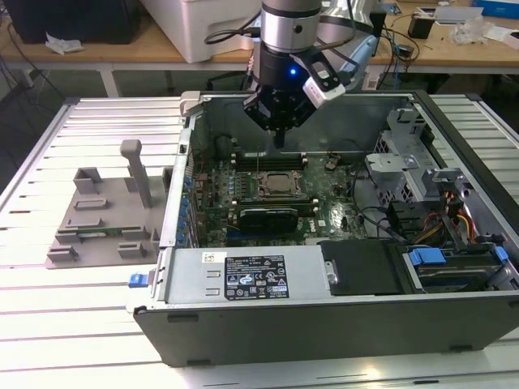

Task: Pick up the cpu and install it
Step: 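Install the first cpu locking lever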

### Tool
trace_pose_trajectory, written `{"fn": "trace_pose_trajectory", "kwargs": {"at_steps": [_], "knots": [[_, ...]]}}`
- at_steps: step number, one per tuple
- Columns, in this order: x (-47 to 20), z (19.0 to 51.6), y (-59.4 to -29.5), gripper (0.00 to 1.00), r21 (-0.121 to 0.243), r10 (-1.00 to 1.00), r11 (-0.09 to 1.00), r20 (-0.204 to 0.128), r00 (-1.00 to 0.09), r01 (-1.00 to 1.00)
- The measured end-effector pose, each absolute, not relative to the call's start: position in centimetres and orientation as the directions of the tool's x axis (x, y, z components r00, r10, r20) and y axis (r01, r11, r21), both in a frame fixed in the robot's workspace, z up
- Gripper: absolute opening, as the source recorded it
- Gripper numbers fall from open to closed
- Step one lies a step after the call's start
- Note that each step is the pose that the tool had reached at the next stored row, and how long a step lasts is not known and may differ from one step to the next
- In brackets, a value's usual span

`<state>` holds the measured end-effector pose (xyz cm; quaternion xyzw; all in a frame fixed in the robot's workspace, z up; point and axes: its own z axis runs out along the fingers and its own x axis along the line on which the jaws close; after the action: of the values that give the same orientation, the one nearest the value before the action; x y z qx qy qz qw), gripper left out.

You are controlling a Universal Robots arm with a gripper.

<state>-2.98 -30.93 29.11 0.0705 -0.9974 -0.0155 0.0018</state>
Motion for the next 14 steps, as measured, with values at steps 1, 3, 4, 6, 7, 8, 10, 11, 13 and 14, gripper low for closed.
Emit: {"fn": "trace_pose_trajectory", "kwargs": {"at_steps": [1,3,4,6,7,8,10,11,13,14], "knots": [[-3.2,29.1,-30.9,0.10,0.031,-0.141,0.990,0.001,-0.990,-0.141],[-3.6,29.1,-30.9,0.10,0.031,-0.141,0.990,0.001,-0.990,-0.140],[-3.8,29.1,-30.9,0.10,0.031,-0.141,0.990,0.001,-0.990,-0.141],[-4.1,29.1,-30.9,0.10,0.031,-0.141,0.990,0.002,-0.990,-0.141],[-4.3,29.1,-30.9,0.10,0.031,-0.141,0.990,0.002,-0.990,-0.140],[-4.6,29.1,-30.9,0.10,0.031,-0.141,0.990,0.001,-0.990,-0.140],[-5.2,29.1,-30.9,0.10,0.031,-0.141,0.990,0.001,-0.990,-0.141],[-5.3,29.1,-30.9,0.10,0.031,-0.141,0.990,0.002,-0.990,-0.140],[-5.5,29.1,-30.9,0.10,0.031,-0.141,0.990,0.002,-0.990,-0.140],[-5.6,29.1,-30.9,0.10,0.031,-0.141,0.990,0.001,-0.990,-0.140]]}}
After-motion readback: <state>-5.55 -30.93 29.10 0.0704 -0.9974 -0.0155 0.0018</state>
